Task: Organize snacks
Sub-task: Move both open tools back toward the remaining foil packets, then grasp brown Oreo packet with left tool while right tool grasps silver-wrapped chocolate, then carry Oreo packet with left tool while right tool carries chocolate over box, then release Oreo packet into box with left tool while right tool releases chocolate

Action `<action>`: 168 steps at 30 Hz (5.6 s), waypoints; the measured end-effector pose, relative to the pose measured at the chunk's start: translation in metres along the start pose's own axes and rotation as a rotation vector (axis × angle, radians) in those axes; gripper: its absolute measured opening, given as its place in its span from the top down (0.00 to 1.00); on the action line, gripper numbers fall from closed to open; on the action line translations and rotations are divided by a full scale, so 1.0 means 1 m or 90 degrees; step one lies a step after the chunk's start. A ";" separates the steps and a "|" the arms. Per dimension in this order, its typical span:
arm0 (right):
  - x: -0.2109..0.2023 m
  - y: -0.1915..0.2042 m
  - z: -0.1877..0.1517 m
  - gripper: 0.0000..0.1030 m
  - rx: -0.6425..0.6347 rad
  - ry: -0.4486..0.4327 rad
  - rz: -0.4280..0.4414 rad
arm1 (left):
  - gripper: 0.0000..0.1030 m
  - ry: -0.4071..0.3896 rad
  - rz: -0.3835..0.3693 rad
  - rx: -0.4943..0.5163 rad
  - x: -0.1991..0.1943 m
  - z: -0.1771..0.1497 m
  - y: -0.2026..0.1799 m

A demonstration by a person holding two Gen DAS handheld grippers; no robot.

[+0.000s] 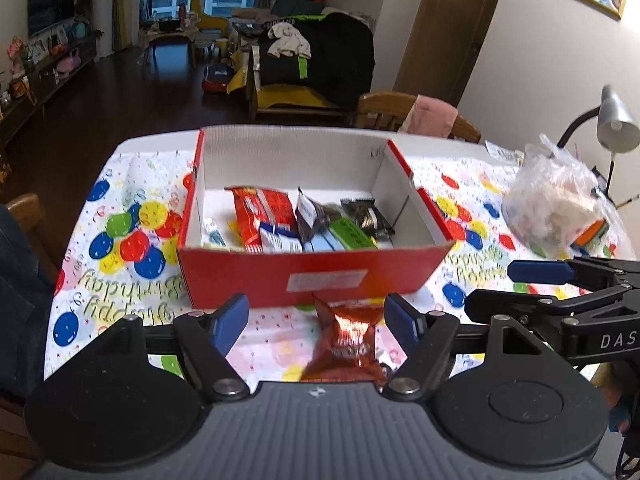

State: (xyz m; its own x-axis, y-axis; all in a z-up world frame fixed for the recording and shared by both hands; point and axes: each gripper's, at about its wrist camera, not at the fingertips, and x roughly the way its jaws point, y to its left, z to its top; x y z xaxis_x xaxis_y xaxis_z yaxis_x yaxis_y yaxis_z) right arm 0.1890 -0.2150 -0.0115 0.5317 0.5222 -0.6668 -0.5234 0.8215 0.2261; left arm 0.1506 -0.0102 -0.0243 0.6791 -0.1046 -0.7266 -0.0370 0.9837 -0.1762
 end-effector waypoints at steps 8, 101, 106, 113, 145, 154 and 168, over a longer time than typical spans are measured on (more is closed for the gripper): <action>-0.002 -0.010 -0.036 0.00 -0.001 -0.004 -0.029 | 0.21 0.027 -0.006 0.012 0.017 -0.019 -0.008; 0.059 0.008 -0.064 0.72 -0.143 0.104 -0.015 | 0.66 0.124 0.035 -0.137 0.041 -0.048 0.027; 0.040 0.016 -0.054 0.72 -0.136 0.069 -0.012 | 0.66 0.097 0.033 -0.129 0.024 -0.039 0.025; 0.022 0.027 -0.034 0.72 -0.136 0.021 -0.013 | 0.66 0.056 0.028 -0.115 0.004 -0.018 0.022; 0.070 -0.017 0.075 0.72 -0.060 -0.009 -0.054 | 0.66 0.013 0.078 -0.057 0.048 0.097 0.019; 0.117 -0.034 0.083 0.72 -0.026 0.059 -0.046 | 0.66 0.055 0.113 -0.068 0.094 0.118 0.032; 0.172 -0.040 0.077 0.72 -0.040 0.144 -0.033 | 0.66 0.146 0.166 -0.055 0.153 0.114 0.039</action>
State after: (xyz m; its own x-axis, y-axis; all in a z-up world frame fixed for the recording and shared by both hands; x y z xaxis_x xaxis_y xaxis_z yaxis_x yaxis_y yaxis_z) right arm 0.3526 -0.1398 -0.0806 0.3996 0.4094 -0.8202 -0.5434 0.8264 0.1478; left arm 0.3372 0.0286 -0.0666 0.4568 0.1079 -0.8830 -0.2551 0.9668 -0.0137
